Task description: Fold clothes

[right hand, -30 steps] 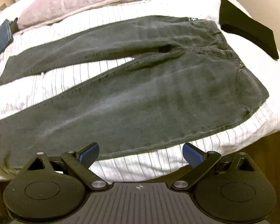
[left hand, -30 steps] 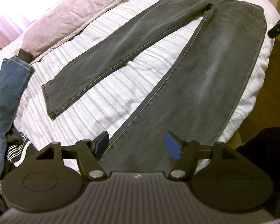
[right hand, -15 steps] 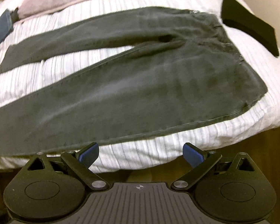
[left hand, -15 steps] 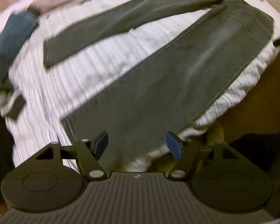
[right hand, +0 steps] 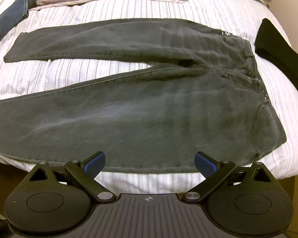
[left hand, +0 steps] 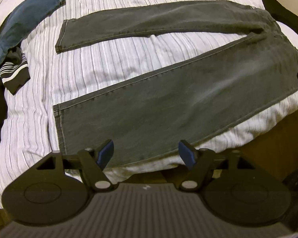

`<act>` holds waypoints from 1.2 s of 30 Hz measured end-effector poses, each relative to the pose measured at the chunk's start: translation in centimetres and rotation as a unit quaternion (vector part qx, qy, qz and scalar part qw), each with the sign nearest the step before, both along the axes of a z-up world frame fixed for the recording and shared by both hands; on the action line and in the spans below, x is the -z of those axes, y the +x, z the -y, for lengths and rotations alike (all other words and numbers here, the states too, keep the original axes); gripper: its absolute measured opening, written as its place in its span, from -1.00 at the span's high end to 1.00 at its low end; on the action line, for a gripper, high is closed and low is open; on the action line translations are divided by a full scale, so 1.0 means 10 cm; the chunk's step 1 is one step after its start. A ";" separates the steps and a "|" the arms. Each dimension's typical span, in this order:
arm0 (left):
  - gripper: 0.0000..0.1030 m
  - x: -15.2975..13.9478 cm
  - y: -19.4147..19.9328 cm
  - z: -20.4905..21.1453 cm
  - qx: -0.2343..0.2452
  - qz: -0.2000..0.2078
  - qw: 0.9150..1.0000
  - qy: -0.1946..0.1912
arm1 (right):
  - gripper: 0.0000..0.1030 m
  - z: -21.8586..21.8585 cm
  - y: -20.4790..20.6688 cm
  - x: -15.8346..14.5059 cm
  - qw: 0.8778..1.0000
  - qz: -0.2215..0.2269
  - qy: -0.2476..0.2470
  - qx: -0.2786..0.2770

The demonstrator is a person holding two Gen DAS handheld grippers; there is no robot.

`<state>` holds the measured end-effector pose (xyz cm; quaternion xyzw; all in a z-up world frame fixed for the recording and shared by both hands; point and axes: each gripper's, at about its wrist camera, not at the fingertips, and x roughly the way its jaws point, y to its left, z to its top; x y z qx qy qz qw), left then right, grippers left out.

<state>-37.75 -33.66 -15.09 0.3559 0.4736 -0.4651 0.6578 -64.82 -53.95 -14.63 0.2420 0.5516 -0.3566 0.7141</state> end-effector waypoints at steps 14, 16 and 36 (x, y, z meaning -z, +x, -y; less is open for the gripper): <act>-0.40 -0.04 -0.36 0.30 0.031 0.014 0.999 0.003 | -0.91 0.26 -0.34 -0.01 1.000 -0.014 -0.009 -0.006; -0.40 -0.05 -0.40 0.36 0.044 0.020 0.999 0.005 | -0.91 0.29 -0.39 -0.01 1.000 -0.013 -0.009 -0.001; -0.30 -0.31 -0.29 1.04 0.097 0.093 0.991 -0.016 | -0.91 0.75 -0.82 -0.01 0.998 0.020 -0.026 -0.057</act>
